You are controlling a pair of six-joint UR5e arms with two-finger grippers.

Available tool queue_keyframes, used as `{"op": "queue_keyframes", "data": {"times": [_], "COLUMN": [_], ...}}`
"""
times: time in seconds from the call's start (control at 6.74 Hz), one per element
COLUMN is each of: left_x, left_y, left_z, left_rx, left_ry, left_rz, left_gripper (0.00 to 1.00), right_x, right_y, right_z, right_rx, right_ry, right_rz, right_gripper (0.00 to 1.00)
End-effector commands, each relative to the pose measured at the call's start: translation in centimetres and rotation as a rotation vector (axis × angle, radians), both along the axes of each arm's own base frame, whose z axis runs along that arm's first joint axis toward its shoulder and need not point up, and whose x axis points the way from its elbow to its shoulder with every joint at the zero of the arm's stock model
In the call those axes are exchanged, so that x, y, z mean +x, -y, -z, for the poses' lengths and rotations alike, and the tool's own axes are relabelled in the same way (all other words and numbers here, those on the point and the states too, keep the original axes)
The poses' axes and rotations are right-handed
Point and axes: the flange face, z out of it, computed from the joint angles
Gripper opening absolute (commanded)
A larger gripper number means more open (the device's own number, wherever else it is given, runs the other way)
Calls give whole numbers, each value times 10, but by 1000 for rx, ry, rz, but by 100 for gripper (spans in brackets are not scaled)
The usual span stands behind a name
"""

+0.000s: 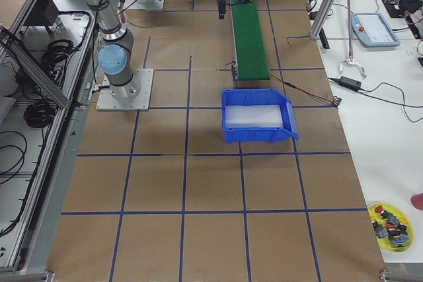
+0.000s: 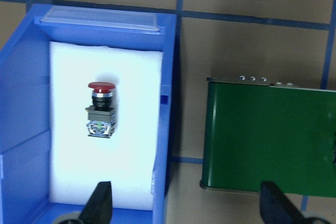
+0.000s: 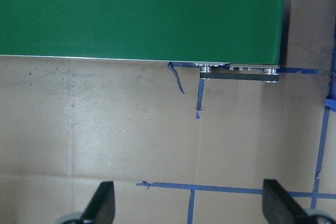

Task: Transport two buttons from left to right
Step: 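Release the yellow button on the belt and return the left gripper to the bin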

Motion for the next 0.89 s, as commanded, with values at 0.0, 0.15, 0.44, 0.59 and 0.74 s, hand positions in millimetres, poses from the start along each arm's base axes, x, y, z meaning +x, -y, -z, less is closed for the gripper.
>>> {"op": "queue_keyframes", "data": {"times": [0.0, 0.15, 0.44, 0.59, 0.74], "left_x": [52, 56, 65, 67, 66], "left_y": [-3, 5, 23, 27, 27], "left_z": [18, 39, 84, 99, 117], "left_rx": [16, 0, 6, 8, 21], "left_ry": [-10, -3, -6, -9, -18], "left_rz": [-14, -14, -6, -5, 24], "left_gripper": [100, 100, 100, 100, 100], "right_x": [0, 0, 1, 1, 0], "right_y": [0, 0, 0, 0, 0], "right_z": [0, 0, 0, 0, 0], "right_rx": [-1, -1, -1, 1, -1], "right_ry": [0, 0, 0, 0, 0], "right_rz": [0, 0, -1, -1, 0], "right_gripper": [100, 100, 100, 100, 100]}}
